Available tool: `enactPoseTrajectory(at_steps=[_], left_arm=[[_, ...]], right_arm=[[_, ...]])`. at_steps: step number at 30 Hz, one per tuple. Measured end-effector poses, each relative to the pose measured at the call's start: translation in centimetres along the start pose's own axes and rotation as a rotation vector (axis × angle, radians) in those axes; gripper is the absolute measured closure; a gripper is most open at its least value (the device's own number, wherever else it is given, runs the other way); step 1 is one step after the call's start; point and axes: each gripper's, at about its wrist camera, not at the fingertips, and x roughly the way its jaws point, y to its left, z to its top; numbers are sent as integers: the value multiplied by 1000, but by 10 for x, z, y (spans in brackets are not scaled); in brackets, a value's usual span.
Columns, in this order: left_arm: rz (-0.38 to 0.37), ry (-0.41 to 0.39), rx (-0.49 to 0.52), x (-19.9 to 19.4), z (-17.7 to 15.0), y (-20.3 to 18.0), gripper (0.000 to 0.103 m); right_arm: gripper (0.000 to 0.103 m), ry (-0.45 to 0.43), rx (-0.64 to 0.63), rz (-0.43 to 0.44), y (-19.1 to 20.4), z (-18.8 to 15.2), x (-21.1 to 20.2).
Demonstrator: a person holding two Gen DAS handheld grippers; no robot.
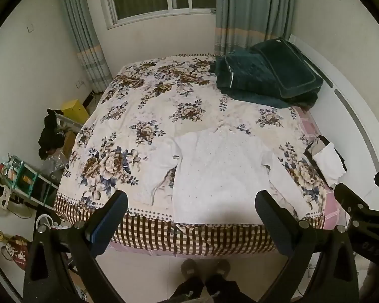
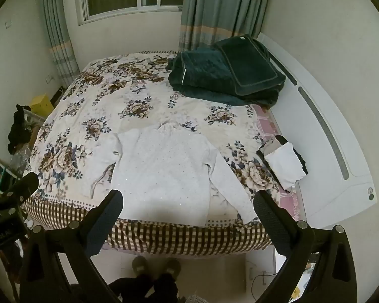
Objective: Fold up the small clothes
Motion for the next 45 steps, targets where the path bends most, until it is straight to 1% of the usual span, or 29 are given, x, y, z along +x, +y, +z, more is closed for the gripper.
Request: enactPoseTrajectory(at_steps=[33, 34, 45], left_arm=[[2, -11, -1, 0, 1, -1, 0], [0, -11, -1, -3, 10, -1, 0], [-1, -12, 0, -1, 19, -7, 0]], right_arm=[[0, -9, 3, 6, 0, 0, 0], [0, -10, 2, 7, 0, 0, 0], [0, -10, 6, 5, 0, -1, -1]])
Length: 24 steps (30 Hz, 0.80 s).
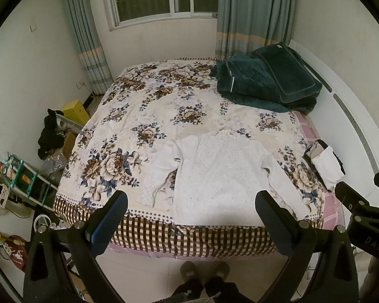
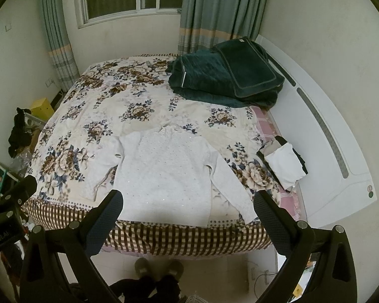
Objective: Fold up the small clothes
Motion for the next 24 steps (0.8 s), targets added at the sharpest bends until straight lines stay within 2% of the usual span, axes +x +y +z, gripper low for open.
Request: enactPoseTrajectory(at_steps=[24], left_arm=[[-9, -6, -9, 2, -6, -2, 0]], right_arm=[[0, -4, -1, -2, 3, 5, -2]])
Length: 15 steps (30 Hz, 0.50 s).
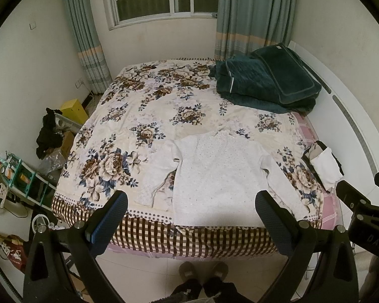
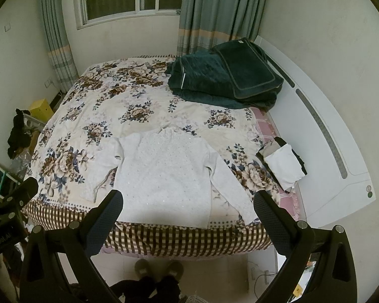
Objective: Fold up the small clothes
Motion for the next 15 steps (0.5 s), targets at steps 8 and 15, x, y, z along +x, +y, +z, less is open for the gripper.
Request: enactPoseTrajectory(at_steps=[8, 15], left_arm=[[-2, -1, 0, -3, 1, 0, 0], [-6, 0, -3, -5, 2, -4, 0]], right_arm=[[0, -3, 2, -1, 0, -1, -1], [0, -4, 1, -1, 1, -2, -2]])
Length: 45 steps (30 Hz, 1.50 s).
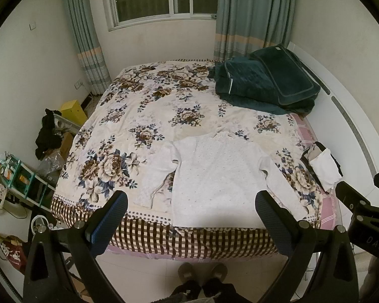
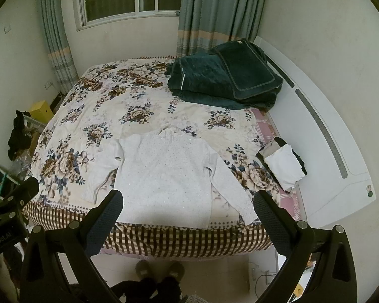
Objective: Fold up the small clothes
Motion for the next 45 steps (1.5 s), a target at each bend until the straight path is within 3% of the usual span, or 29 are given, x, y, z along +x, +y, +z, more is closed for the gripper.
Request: enactPoseTrajectory(at_steps=[10, 15, 20, 23, 27, 29, 31, 36, 41, 45], left_arm=[[-7, 2, 0, 4, 6, -6, 0], [4, -33, 7, 30, 17, -10, 0], [27, -45, 20, 92, 17, -3, 0], [54, -30, 35, 142, 16, -8, 0], [109, 43, 46, 218, 13, -23, 0], [118, 75, 42, 245, 8, -27, 0], [151, 112, 39, 282, 3, -36, 0], [212, 207, 30, 370, -12, -59, 0], [265, 334, -41, 456, -49, -67, 0], [309, 432, -66, 510, -78, -71, 0]], right_arm=[[0, 2, 13, 3, 1, 8, 2], [0, 26, 86, 31, -4, 28, 10], [0, 130, 319, 11, -52, 13, 92], [0, 215, 468, -48, -98, -13, 149], [1, 337, 662, -115, -176, -68, 229], [18, 377, 767, -132, -218, -100, 265], [27, 426, 875, -147, -263, -136, 305], [27, 491, 1118, -127, -359, -216, 426], [27, 542, 1224, -101, -405, -274, 555], [27, 595, 1298, -33, -410, -309, 632]])
